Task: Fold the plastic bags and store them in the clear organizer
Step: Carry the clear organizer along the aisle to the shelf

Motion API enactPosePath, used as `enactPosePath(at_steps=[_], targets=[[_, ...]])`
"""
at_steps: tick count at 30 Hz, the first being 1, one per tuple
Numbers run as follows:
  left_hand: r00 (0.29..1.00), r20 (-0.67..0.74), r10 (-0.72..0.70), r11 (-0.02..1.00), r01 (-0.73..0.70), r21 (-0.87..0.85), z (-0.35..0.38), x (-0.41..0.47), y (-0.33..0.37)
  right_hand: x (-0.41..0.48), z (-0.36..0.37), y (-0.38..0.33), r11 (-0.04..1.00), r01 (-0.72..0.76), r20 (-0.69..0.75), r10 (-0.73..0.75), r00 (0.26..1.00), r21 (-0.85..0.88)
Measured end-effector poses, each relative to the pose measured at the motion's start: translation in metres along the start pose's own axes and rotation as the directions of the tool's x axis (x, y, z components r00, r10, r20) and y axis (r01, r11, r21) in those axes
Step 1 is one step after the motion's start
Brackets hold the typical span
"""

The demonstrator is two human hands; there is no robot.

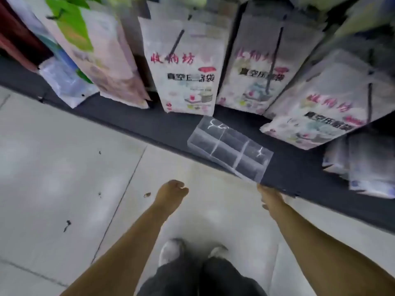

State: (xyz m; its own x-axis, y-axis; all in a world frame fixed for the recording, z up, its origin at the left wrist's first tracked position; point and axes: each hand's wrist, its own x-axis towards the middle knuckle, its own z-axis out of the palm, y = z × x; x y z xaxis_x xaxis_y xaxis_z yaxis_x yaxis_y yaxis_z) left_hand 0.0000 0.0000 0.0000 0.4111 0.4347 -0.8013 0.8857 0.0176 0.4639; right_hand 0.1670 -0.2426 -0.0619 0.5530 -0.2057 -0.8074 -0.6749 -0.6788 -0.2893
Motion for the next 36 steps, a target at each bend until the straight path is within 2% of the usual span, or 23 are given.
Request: enactPosePath(at_steps=[2,3,6,8,10,16,20,26,32,36], targets=[[1.0,0.015,-0.013,1.0,0.013,-0.012,0.022,0.025,-0.018,0.034,0.012,0.005,0.999,0.007,-0.043,-0.008,0.999,-0.039],[0.999,0.037,-0.013,0.999,0.014,-0.041,0.033,0.038,-0.027,0.052,0.017,0.006,1.0,0.009,-0.054,-0.009,0.998,0.006],[0.996,0.073,-0.048,0.994,0.055,-0.098,0.053,0.066,-0.05,0.092,0.029,0.013,0.959,-0.064,0.03,0.058,0.998,0.277],[0.996,0.065,-0.056,0.995,0.062,-0.084,0.059,0.079,-0.059,0.108,0.032,0.016,0.879,-0.151,0.168,0.082,0.982,0.452],[0.996,0.064,-0.067,0.995,0.071,-0.064,0.061,0.087,-0.064,0.123,0.034,0.017,0.809,-0.192,0.203,0.092,0.975,0.556],[0.998,0.043,-0.055,0.998,0.056,-0.025,0.045,0.077,-0.054,0.118,0.031,0.016,0.743,-0.236,0.202,0.137,0.97,0.626],[0.999,0.03,-0.032,0.999,0.032,-0.014,0.022,0.034,-0.027,0.058,0.01,0.001,0.74,-0.25,0.24,0.123,0.963,0.624],[0.998,0.043,0.043,0.999,-0.042,-0.013,-0.027,-0.072,0.031,-0.08,-0.049,-0.004,0.705,-0.255,0.226,0.136,0.965,0.662],[0.98,0.037,0.198,0.98,-0.198,0.004,-0.084,-0.196,0.077,-0.234,-0.114,0.009,0.632,-0.29,0.304,0.09,0.949,0.719],[0.954,0.081,0.289,0.95,-0.297,0.099,-0.109,-0.269,0.095,-0.334,-0.161,0.03,0.547,-0.231,0.243,0.051,0.969,0.805]])
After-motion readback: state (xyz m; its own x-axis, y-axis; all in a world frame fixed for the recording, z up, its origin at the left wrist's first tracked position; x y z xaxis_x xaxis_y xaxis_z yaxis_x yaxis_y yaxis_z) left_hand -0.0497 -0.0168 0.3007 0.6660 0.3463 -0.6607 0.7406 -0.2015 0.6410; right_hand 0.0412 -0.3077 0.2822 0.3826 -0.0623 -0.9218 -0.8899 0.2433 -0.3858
